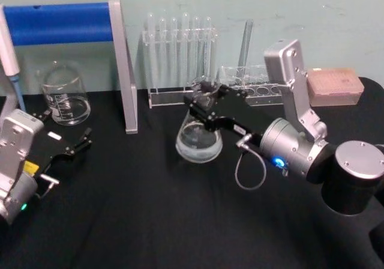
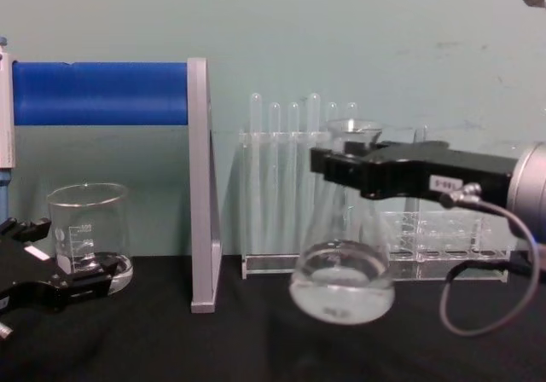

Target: Grasp the erlenmeyer flask with one hand, shake it three times, then place it back.

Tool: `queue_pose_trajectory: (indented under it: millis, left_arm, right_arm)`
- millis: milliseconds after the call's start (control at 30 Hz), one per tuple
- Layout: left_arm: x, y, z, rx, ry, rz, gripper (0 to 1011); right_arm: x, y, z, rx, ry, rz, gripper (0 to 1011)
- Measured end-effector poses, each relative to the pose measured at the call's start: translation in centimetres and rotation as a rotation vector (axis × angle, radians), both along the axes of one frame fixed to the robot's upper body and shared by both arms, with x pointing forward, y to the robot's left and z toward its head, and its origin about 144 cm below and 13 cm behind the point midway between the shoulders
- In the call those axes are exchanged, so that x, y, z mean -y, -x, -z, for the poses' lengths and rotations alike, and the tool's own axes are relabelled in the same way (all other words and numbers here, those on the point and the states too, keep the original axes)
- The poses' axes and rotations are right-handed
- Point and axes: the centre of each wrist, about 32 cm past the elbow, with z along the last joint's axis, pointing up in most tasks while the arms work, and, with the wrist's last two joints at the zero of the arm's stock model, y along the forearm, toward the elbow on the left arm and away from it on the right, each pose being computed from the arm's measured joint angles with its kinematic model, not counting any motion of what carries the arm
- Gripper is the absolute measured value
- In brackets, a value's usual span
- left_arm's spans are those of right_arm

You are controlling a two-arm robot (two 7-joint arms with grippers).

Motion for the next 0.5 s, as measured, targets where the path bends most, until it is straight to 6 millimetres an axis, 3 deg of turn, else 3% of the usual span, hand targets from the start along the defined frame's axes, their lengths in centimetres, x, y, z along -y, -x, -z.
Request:
queue_pose_trajectory:
  millis: [500]
  left_arm:
    - [0.0,0.0,0.0,0.0,0.0,0.0,1001]
  right_arm:
    - [2.3,-1.5,-0.3,0.018,-0.003,0.155,450]
